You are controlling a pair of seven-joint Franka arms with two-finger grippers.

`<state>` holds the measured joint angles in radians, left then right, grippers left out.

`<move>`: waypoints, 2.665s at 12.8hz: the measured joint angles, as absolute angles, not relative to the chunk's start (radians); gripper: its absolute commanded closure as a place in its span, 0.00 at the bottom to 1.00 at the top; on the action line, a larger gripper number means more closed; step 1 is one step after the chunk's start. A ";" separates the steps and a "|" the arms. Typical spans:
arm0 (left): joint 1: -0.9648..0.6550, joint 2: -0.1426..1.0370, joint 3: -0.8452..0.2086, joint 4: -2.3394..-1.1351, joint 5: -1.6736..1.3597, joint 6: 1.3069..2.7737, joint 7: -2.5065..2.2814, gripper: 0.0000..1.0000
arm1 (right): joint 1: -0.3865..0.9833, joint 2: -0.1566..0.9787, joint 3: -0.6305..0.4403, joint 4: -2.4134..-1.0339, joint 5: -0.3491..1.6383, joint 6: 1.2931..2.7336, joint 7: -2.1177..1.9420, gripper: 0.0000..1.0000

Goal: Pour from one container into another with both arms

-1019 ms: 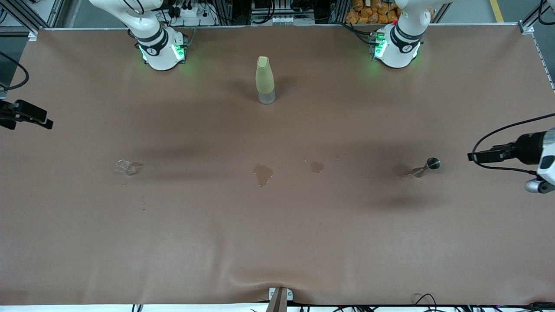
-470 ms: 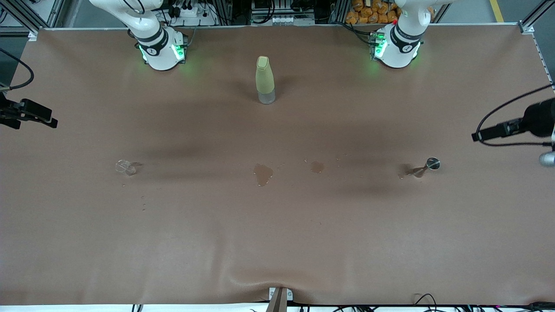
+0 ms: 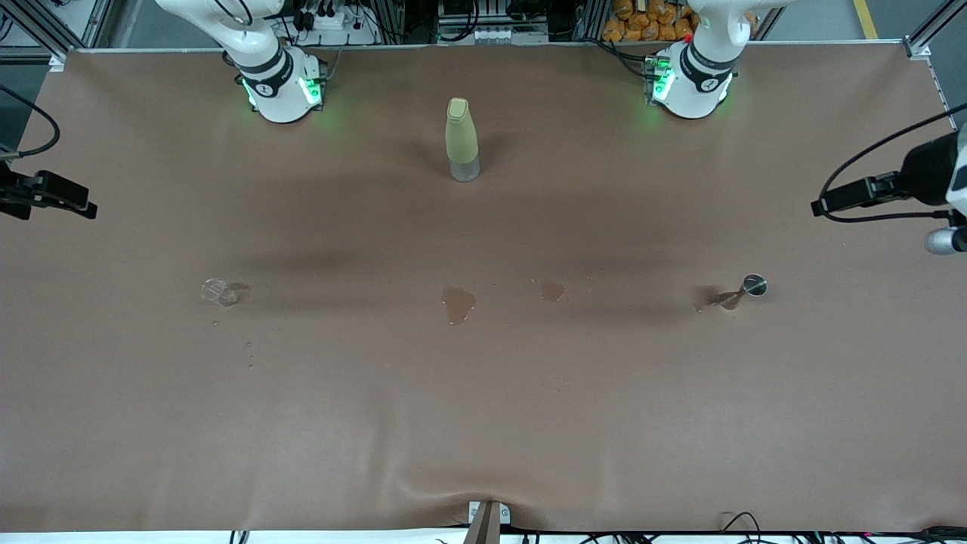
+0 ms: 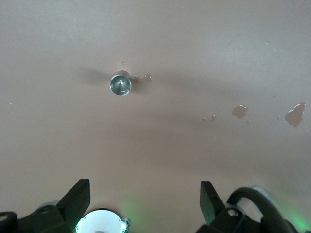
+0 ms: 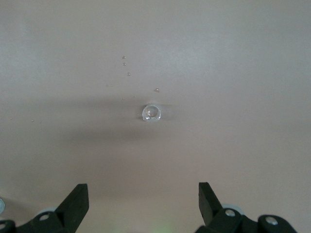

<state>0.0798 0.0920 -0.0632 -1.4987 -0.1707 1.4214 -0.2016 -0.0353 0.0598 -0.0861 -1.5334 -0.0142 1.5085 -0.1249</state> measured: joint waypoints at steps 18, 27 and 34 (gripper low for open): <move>-0.102 0.002 0.094 -1.607 -0.171 1.531 -0.200 0.00 | -0.038 0.060 -0.076 -1.560 -0.014 1.548 -0.125 0.00; -0.105 0.021 0.093 -1.603 -0.158 1.533 -0.202 0.00 | -0.037 0.059 -0.076 -1.561 0.004 1.557 -0.125 0.00; -0.117 0.035 0.070 -1.599 -0.053 1.668 -0.203 0.00 | -0.060 0.035 -0.078 -1.564 0.033 1.556 -0.176 0.00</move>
